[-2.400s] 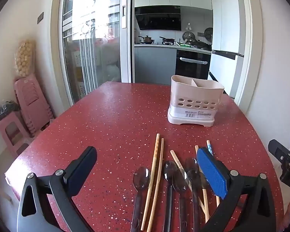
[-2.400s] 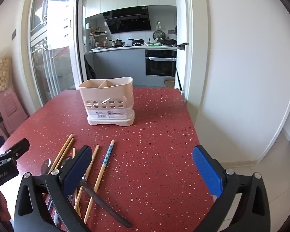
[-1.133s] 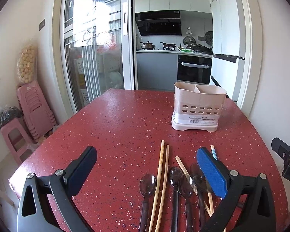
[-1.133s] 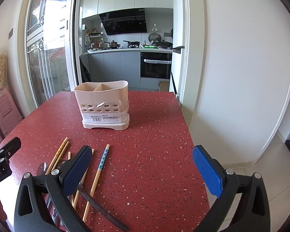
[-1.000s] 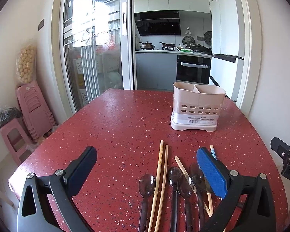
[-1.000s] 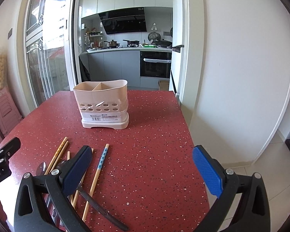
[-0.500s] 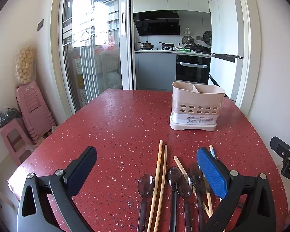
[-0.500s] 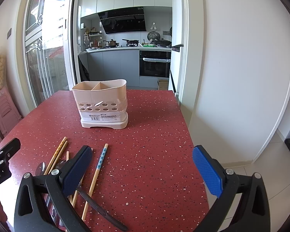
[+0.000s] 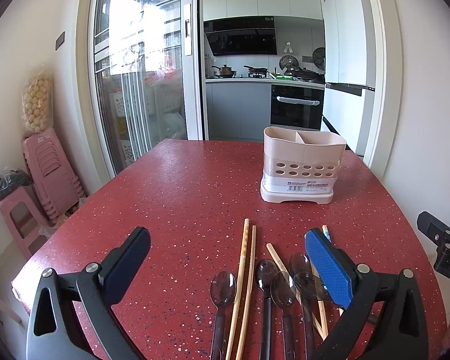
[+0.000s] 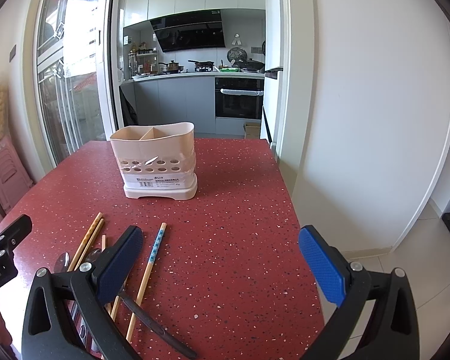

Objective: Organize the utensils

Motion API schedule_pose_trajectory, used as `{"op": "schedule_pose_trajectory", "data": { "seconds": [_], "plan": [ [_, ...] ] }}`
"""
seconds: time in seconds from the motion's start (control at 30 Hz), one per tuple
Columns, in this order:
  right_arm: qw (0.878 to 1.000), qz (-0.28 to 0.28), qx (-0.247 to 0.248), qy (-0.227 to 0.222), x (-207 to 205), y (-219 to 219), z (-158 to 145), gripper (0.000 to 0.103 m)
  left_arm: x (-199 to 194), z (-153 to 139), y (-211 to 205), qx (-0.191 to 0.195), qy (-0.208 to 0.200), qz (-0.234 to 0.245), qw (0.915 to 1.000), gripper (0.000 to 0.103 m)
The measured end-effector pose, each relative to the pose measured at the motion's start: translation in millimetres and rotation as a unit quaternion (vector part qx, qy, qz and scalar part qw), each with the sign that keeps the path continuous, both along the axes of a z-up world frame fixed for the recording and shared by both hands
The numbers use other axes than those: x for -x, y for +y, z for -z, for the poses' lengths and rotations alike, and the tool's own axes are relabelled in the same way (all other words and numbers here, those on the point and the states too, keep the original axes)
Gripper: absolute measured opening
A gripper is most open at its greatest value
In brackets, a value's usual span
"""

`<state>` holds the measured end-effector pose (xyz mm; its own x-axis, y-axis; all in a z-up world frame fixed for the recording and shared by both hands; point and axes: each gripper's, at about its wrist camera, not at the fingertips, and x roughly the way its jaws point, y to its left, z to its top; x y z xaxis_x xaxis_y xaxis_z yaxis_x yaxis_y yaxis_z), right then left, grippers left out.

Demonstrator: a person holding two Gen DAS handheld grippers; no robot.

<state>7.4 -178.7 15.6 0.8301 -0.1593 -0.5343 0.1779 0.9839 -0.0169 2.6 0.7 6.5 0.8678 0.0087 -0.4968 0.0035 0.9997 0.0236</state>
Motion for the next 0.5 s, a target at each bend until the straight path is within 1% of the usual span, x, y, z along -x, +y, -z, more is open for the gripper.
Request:
{"op": "schedule_pose_trajectory", "data": {
  "seconds": [0.5],
  "plan": [
    [1.000,0.000,-0.001,0.000,0.1,-0.2,-0.4,0.103,-2.1,0.3,-2.7,0.000,0.000,0.003,1.0000,0.103]
  ]
}}
